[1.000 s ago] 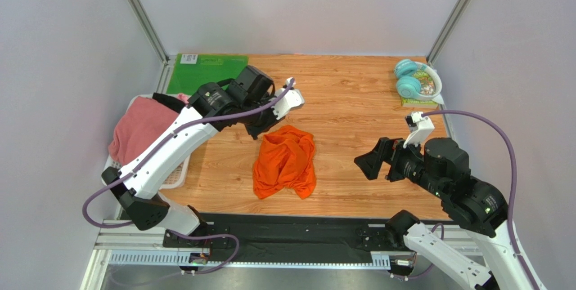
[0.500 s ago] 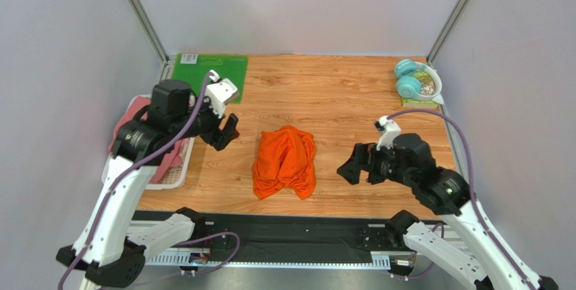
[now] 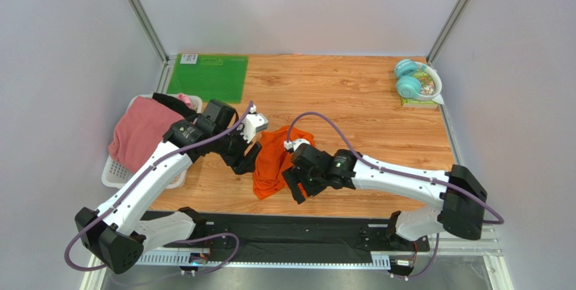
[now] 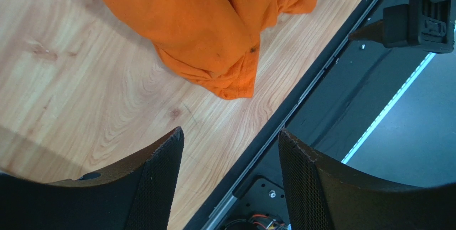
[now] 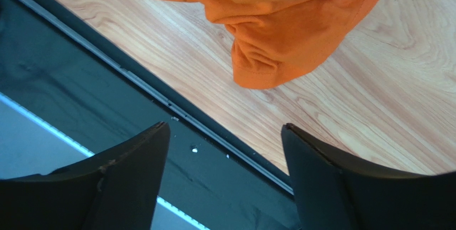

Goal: Fold and stack the t-shirts

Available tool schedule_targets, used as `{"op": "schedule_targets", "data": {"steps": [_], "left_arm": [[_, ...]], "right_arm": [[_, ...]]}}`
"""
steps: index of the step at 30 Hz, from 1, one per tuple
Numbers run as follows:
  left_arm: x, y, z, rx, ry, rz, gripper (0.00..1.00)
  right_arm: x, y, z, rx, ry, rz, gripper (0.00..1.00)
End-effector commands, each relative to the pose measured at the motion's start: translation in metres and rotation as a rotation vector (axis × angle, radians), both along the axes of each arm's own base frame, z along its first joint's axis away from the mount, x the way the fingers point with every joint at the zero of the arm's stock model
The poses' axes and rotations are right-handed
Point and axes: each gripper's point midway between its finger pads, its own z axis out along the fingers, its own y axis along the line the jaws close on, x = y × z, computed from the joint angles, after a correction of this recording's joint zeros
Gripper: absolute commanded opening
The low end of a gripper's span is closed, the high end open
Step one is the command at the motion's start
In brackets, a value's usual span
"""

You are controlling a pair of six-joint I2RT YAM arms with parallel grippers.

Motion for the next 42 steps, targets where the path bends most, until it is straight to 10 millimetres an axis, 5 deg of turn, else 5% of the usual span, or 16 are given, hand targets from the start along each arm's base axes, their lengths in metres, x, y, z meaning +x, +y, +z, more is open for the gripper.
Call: {"op": "schedule_targets", "data": {"steps": [1, 15, 26, 30, 33, 36, 37, 40, 42], "left_arm": [[0.009, -0.013, -0.016, -0.027, 0.012, 0.009, 0.72], [0.035, -0.028, -0.094, 0.111, 0.225, 0.024, 0.73], [0.032, -0.034, -0.118, 0.123, 0.315, 0.029, 0.72], [0.035, -0.035, -0.124, 0.133, 0.322, 0.024, 0.7], [0.037, -0.035, -0.128, 0.139, 0.314, 0.021, 0.59], [0.037, -0.034, -0.132, 0.139, 0.305, 0.022, 0.34], [0.037, -0.033, -0.133, 0.138, 0.3, 0.021, 0.19], [0.036, -0.032, -0.135, 0.139, 0.298, 0.02, 0.02], [0.038, -0.033, -0.133, 0.136, 0.288, 0.021, 0.0]], "right_arm": [[0.022, 0.016, 0.004, 0.004, -0.091, -0.015, 0.79], [0.036, 0.011, -0.032, -0.064, -0.077, -0.078, 0.74], [0.04, 0.012, -0.06, -0.035, -0.006, -0.102, 0.69], [0.043, 0.019, -0.067, -0.019, 0.01, -0.108, 0.56], [0.045, 0.023, -0.068, -0.01, 0.016, -0.108, 0.44], [0.044, 0.023, -0.069, -0.009, 0.021, -0.109, 0.3], [0.043, 0.022, -0.07, -0.011, 0.02, -0.11, 0.26], [0.043, 0.019, -0.068, -0.006, 0.016, -0.121, 0.07], [0.044, 0.016, -0.063, 0.002, 0.004, -0.131, 0.0]]}}
